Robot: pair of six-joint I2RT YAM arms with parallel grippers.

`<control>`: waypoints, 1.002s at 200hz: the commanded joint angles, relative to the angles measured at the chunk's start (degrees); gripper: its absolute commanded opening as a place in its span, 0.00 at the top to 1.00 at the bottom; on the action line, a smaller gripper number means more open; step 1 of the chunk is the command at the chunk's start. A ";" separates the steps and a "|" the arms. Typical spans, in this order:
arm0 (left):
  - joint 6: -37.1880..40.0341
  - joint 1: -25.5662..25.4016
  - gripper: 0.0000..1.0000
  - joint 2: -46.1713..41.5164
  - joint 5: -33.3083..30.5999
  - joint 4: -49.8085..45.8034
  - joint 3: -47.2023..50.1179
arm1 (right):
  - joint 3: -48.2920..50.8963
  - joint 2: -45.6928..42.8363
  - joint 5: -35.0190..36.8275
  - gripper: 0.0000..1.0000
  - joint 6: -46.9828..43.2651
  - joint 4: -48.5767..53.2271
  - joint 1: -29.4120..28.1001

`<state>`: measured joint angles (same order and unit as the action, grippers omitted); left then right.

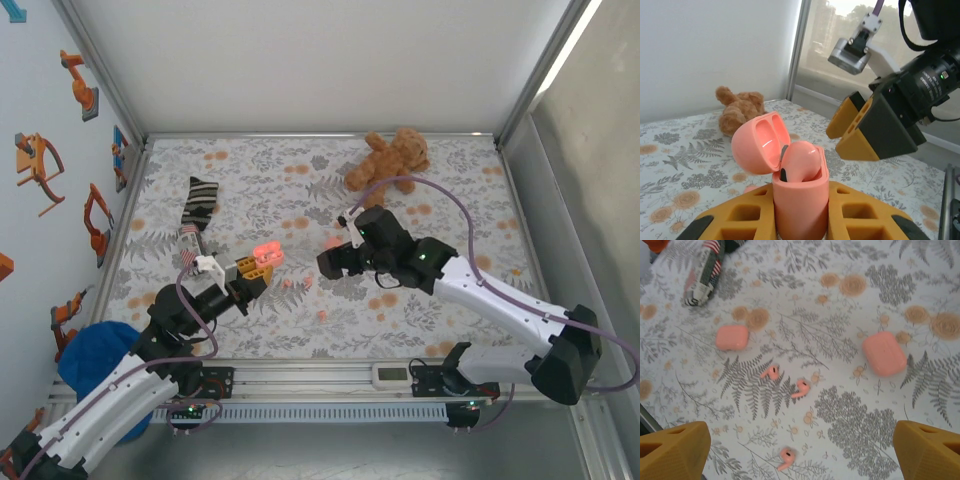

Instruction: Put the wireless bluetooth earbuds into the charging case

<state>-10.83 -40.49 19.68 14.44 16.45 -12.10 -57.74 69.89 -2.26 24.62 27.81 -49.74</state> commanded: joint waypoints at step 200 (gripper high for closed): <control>2.05 -0.31 1.00 1.29 -12.56 -5.06 -3.83 | 9.78 12.71 13.33 0.03 12.34 -2.84 -16.08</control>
<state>-9.74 -40.49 21.71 3.38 11.88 -14.00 -46.83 81.14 7.81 35.22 25.61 -64.42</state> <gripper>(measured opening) 0.220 0.969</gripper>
